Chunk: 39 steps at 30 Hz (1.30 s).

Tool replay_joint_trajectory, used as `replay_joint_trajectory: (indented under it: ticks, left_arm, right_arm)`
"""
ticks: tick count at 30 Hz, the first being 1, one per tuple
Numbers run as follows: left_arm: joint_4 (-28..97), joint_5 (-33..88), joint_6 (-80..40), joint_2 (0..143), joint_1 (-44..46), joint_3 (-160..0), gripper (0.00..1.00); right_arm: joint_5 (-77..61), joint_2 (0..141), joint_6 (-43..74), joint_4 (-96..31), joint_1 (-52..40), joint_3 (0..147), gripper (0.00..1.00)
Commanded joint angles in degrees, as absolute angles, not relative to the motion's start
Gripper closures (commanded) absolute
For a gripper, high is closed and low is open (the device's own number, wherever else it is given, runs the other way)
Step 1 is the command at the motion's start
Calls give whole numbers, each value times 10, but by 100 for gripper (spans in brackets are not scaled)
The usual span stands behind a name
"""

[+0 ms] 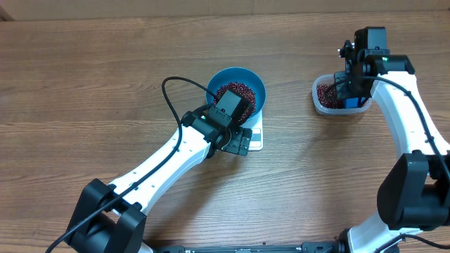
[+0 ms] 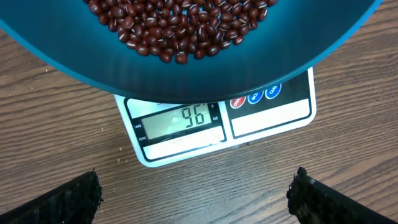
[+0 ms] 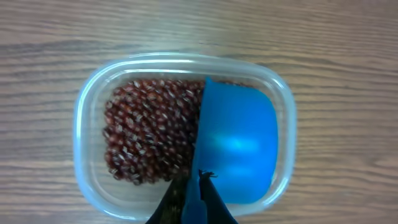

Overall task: Scoop item into bowl and weigh 150g on scale
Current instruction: 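Drag the blue scoop through the beans to fill it, then lift the filled blue scoop up out of the tub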

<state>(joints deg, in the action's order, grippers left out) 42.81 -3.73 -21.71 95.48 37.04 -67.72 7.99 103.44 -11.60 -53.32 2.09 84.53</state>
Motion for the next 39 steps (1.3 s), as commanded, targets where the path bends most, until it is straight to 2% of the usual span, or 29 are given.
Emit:
replay_joint_trajectory:
  ticks: [1, 10, 23, 31, 39]
  left_arm:
    - [428, -44, -219, 957, 368, -674, 0]
    - [428, -44, -219, 957, 368, -674, 1]
    - [428, -44, -219, 957, 368, -674, 0]
    - [428, -44, -219, 957, 368, -674, 0]
    - [428, -44, -219, 957, 368, -674, 0]
  right_arm:
    - [13, 1038, -103, -529, 23, 813, 96]
    - [-106, 1037, 19, -484, 34, 813, 96]
    - [-315, 1037, 35, -470, 126, 813, 96]
    - [-361, 1037, 34, -486, 188, 813, 96]
    - [-362, 1037, 33, -498, 207, 813, 96]
